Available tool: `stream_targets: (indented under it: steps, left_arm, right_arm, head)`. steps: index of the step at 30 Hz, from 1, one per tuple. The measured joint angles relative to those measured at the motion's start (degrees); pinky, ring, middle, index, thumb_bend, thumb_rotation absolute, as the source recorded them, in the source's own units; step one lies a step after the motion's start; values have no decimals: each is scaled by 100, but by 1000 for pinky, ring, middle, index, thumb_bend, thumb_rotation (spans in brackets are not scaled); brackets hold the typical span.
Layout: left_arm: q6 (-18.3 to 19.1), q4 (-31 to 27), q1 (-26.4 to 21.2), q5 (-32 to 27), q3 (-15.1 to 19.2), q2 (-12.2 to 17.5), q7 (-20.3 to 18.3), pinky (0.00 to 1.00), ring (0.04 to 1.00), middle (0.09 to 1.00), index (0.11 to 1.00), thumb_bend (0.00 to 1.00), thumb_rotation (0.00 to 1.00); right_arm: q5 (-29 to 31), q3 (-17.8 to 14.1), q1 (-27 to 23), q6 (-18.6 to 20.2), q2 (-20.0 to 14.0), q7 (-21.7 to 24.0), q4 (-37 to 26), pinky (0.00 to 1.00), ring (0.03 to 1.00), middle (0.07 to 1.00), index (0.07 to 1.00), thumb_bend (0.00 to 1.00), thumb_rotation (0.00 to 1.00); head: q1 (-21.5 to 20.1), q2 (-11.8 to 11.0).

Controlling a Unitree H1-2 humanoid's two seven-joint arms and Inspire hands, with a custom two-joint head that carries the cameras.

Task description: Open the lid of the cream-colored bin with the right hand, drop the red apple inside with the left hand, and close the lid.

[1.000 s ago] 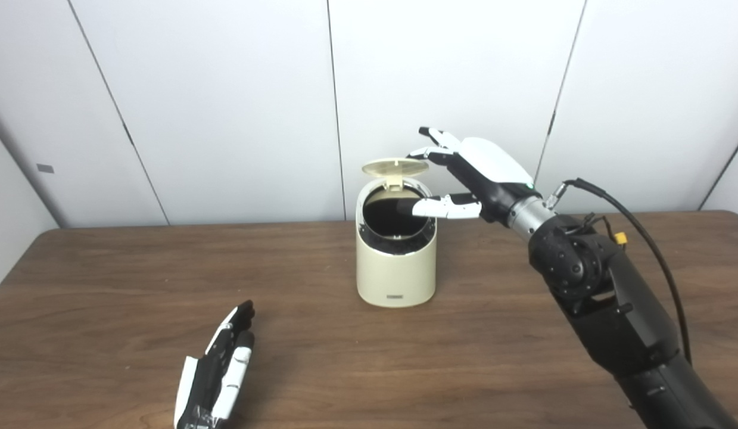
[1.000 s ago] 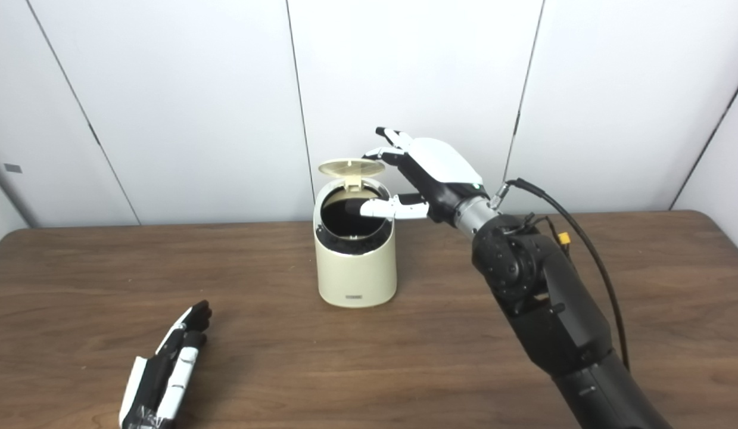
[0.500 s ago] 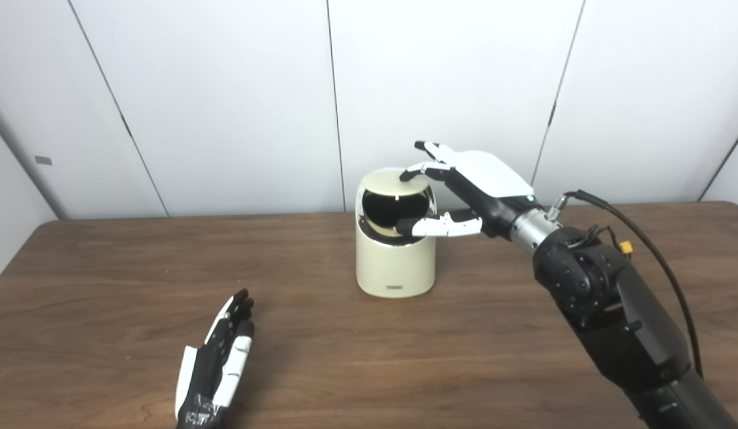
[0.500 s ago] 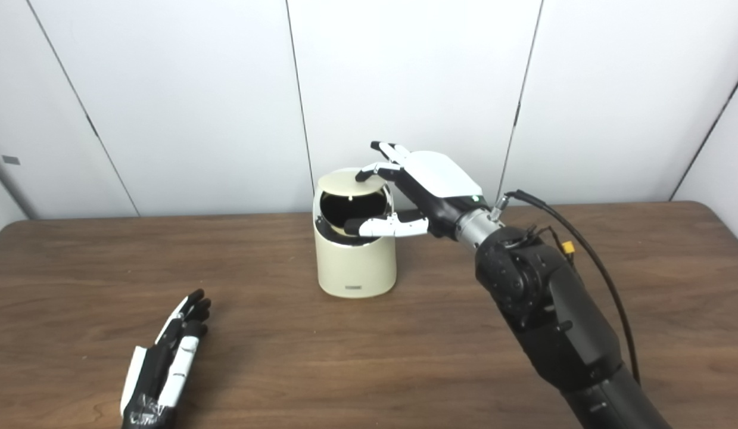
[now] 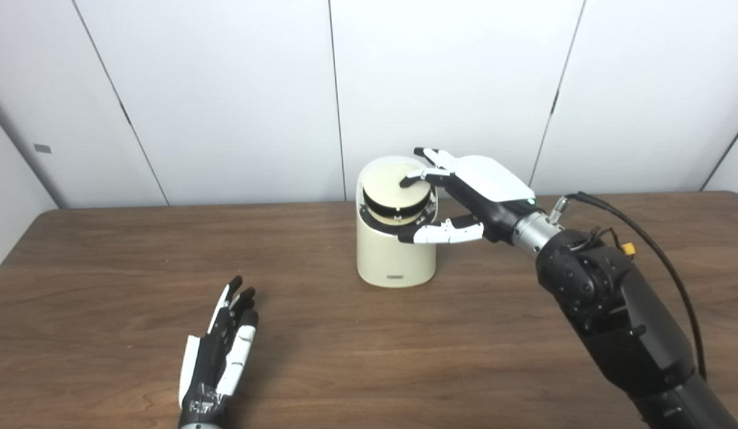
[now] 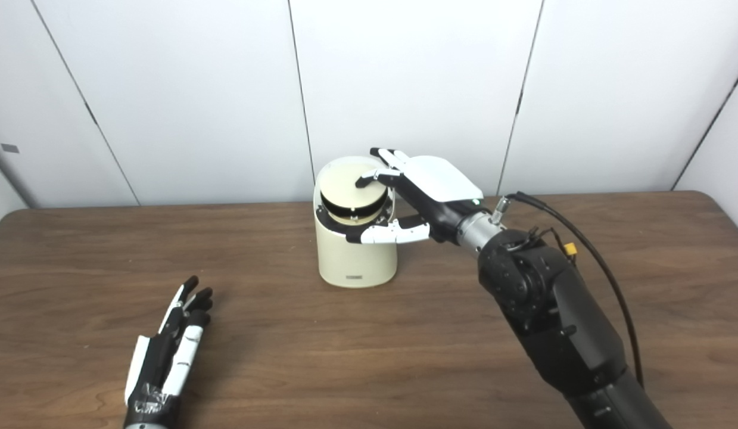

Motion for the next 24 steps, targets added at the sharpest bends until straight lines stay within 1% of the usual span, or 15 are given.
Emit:
stream_targets:
  steps: [4,8,12,16,19,23,24]
  left_arm:
    - [3,0,-1,-41,3,-12,-5,905,911,915,1000,629,835]
    - [4,0,-2,-40,3,-20,-1,901,907,912,993,634,840]
    - [42,-3,-3,-30,1,-27,11,891,902,906,988,637,841]
    - [44,-3,-6,-49,2,-36,19,892,902,905,981,616,817]
    - [46,-3,-6,-46,2,-36,24,876,893,898,971,632,822]
    - [45,-2,-8,-26,-6,-31,34,876,896,896,964,631,834]
    - [47,-2,-7,-25,-7,-31,33,876,895,895,963,632,831]
  right_arm:
    - [-41,62,31,-6,-1,33,0,981,1000,1000,789,584,822]
    - [-143,145,60,-68,-6,26,4,985,1000,1000,788,611,885]
    - [-283,224,71,-169,-5,-15,14,997,1000,1000,786,616,876]
    - [-461,295,71,-254,-13,-50,17,998,1000,1000,784,631,897]
    - [-527,321,71,-296,-17,-80,35,1000,1000,1000,782,640,905]
    - [-796,417,67,-377,-31,-113,88,1000,1000,1000,782,668,968]
    - [-893,448,64,-380,-34,-114,89,1000,1000,1000,777,675,965]
  head:
    - [18,18]
    - [18,18]
    - [44,44]
    - [44,61]
    - [53,70]
    - [53,70]
    - [61,62]
